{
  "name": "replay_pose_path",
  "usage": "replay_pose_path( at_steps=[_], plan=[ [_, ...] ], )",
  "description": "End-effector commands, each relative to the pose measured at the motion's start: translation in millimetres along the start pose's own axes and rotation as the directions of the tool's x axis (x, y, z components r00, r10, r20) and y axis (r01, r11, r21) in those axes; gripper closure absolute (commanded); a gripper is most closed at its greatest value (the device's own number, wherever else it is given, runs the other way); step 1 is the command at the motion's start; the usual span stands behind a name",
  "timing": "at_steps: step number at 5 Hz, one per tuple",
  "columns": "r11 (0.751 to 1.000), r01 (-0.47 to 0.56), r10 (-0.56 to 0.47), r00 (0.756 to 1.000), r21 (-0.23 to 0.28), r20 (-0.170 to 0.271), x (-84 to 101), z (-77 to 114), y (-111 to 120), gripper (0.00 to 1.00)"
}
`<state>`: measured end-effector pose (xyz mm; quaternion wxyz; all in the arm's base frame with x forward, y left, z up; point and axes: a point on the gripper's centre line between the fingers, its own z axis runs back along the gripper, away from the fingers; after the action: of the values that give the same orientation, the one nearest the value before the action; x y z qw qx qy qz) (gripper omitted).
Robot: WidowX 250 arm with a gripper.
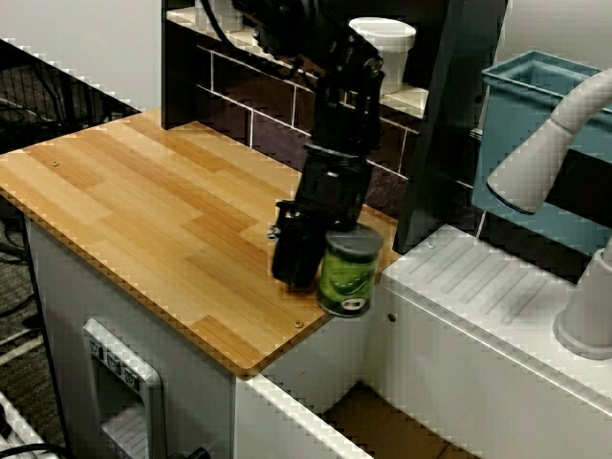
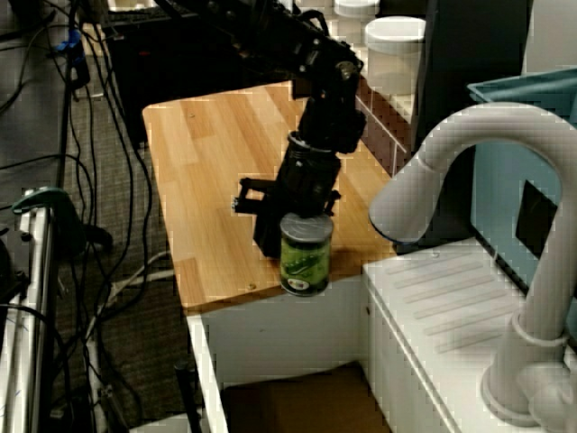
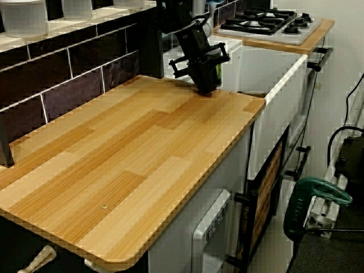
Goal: Push into sink
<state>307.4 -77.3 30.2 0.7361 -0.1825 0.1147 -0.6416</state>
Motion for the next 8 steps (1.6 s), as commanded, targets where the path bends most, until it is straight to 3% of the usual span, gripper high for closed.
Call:
replay_pose_path(
  at_steps=[1,2,4,5,8],
  plan=[
    [0.995,0.084,-0.084,0.996,-0.054,-0.005,31.0,9.6,-12.7,1.0],
    [0.988,0.132,-0.132,0.991,-0.083,0.011,41.6,20.4,-27.9,1.0],
    [0.991,0.126,-0.127,0.992,-0.043,-0.016,37.5,29.2,-42.1,1.0],
    [0.991,0.126,-0.127,0.992,-0.043,-0.016,37.5,29.2,-42.1,0.0],
    [0.991,0.126,-0.127,0.992,-0.043,-0.016,37.5,29.2,-42.1,0.0]
  ],
)
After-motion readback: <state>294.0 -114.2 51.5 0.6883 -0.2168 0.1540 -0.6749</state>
